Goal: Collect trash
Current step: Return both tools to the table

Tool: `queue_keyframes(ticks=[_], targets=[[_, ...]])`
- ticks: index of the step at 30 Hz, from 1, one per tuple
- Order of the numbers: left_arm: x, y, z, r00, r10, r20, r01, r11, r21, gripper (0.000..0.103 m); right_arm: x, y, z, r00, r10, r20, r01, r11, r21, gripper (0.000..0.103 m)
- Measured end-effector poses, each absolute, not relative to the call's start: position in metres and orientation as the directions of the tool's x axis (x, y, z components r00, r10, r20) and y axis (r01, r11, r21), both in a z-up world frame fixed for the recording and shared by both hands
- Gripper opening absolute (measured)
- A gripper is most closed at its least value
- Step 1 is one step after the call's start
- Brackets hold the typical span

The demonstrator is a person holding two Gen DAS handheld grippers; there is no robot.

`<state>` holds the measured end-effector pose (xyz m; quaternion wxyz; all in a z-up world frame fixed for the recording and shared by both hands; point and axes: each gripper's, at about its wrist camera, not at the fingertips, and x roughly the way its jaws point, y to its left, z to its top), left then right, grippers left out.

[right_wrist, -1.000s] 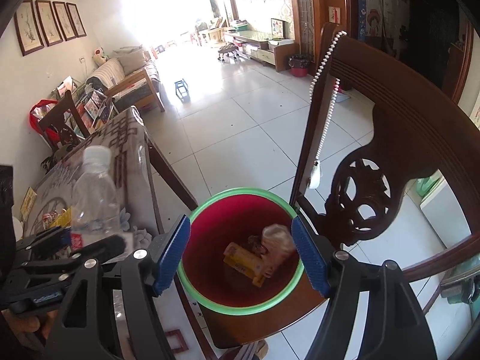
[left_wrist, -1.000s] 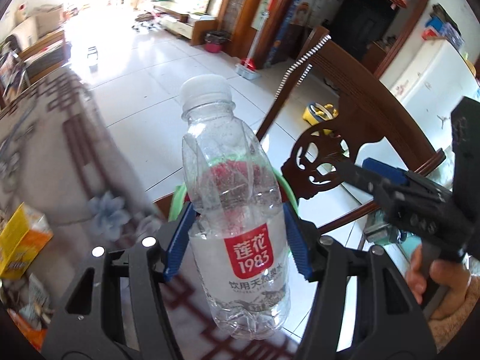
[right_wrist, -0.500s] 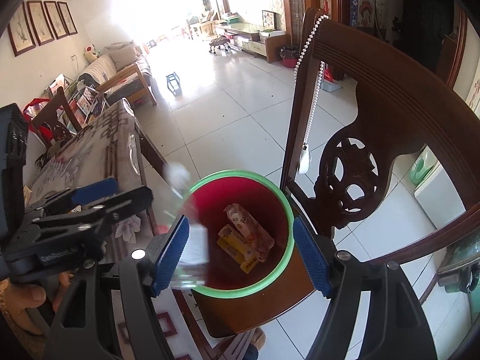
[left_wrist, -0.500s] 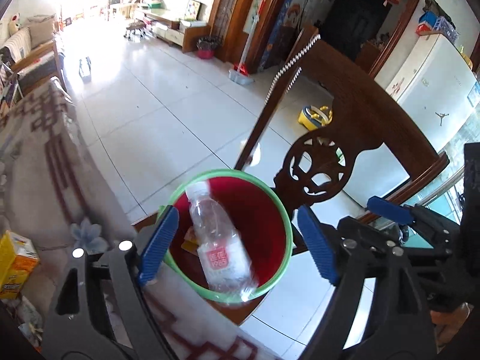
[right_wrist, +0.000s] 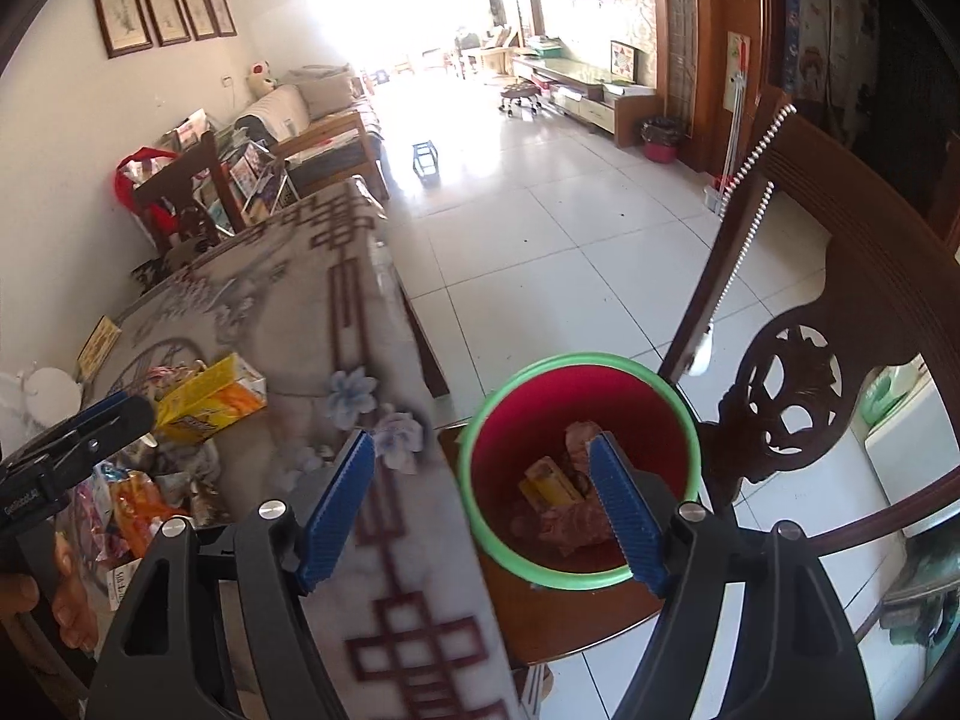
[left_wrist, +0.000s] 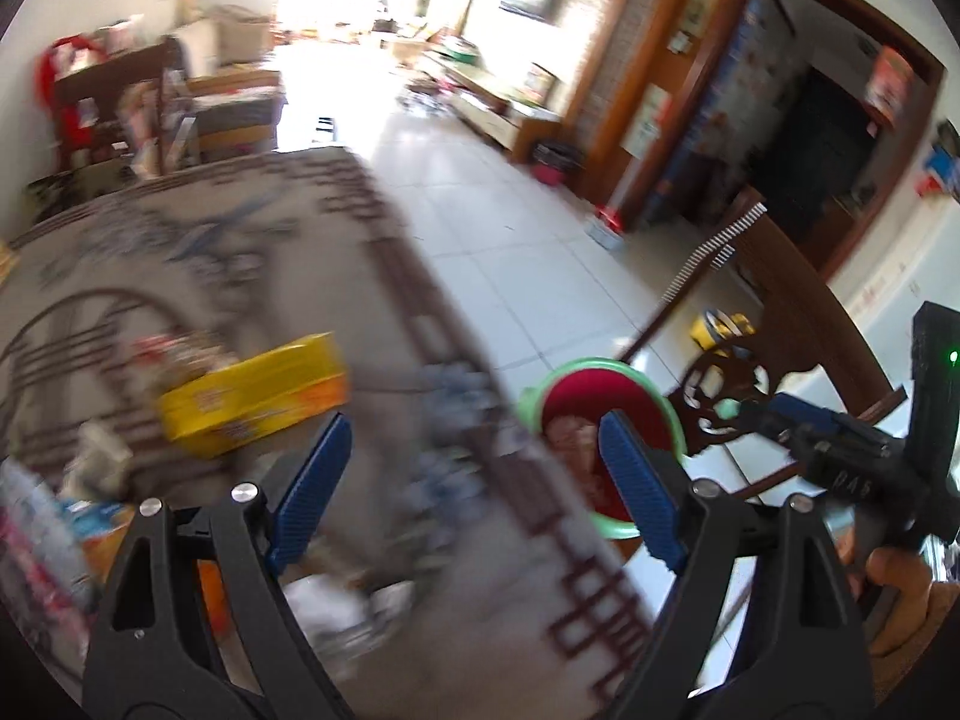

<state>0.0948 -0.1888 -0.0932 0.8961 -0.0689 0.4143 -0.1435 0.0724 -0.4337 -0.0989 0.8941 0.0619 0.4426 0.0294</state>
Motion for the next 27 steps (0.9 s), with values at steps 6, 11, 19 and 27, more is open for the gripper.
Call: queue_keyframes(ticks=[6, 11, 19, 27], targets=[[0.059, -0.093, -0.101, 0.634, -0.185, -0.750, 0.021, 0.975, -0.223, 0.083, 0.060, -0.392, -0.094, 0.606, 0.103, -0.789, -0.046, 0.995, 0.094, 0.077], [0.032, -0.010, -0.111, 0.613, -0.073, -0.787, -0.136, 0.971, -0.196, 0.083, 0.051, -0.348, -0.108, 0.562, 0.161, -0.811, -0.088, 0.987, 0.135, 0.077], [0.002, 0.070, -0.118, 0.588, -0.004, -0.809, -0.230, 0.958, -0.173, 0.083, 0.025, -0.239, -0.135, 0.425, 0.285, -0.859, -0.292, 0.942, 0.168, 0.079], [-0.007, 0.115, -0.140, 0.545, -0.048, -0.837, -0.307, 0.918, -0.252, 0.083, -0.015, -0.086, -0.180, 0.223, 0.261, -0.939, -0.813, 0.581, -0.031, 0.088]])
